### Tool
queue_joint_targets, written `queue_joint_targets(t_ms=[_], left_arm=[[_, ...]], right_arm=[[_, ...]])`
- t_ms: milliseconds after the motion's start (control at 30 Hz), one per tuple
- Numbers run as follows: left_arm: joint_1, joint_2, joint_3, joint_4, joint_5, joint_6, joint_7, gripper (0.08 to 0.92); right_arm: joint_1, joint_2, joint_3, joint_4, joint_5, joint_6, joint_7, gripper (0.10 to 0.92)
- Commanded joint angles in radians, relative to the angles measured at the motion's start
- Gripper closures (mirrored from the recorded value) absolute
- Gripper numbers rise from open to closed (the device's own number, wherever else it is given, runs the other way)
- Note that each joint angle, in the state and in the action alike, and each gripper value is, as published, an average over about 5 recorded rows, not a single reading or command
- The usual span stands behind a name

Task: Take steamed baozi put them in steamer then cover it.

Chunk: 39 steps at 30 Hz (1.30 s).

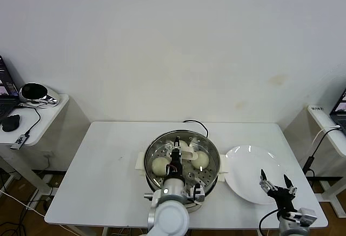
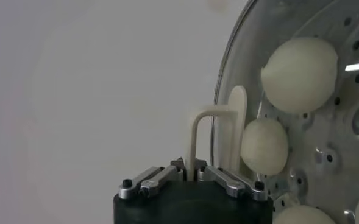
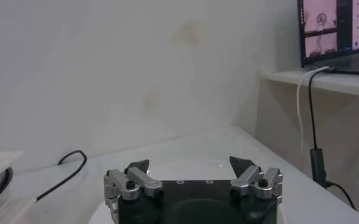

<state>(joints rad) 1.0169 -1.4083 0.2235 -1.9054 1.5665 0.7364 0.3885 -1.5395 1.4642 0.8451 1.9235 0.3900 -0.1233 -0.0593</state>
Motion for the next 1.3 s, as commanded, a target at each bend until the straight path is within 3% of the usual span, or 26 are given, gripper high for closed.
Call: queue_joint_targets(t_ms=[33,733,1300], left_arm=[[0.01,0.008,-0.003,-0.044,-0.026,0.038,-0.012,0.757],[0.074,0.064,0.014,-0.251,-0.059,0.041,0.028,0.19],[0.154,0.117,-0.033,-0.384,-0.101,0.04,0.032,0.177]], right_arm=[[-0.003,0.001,0.0,0.003,-0.003,0.002,-0.001,0.203],[-0.015,0.001,0.01,0.016,-0.004,0.002,-0.001,0.203],[-0.031,-0.002,-0.001,0.027,-0.006,-0.002,-0.023,0.203]])
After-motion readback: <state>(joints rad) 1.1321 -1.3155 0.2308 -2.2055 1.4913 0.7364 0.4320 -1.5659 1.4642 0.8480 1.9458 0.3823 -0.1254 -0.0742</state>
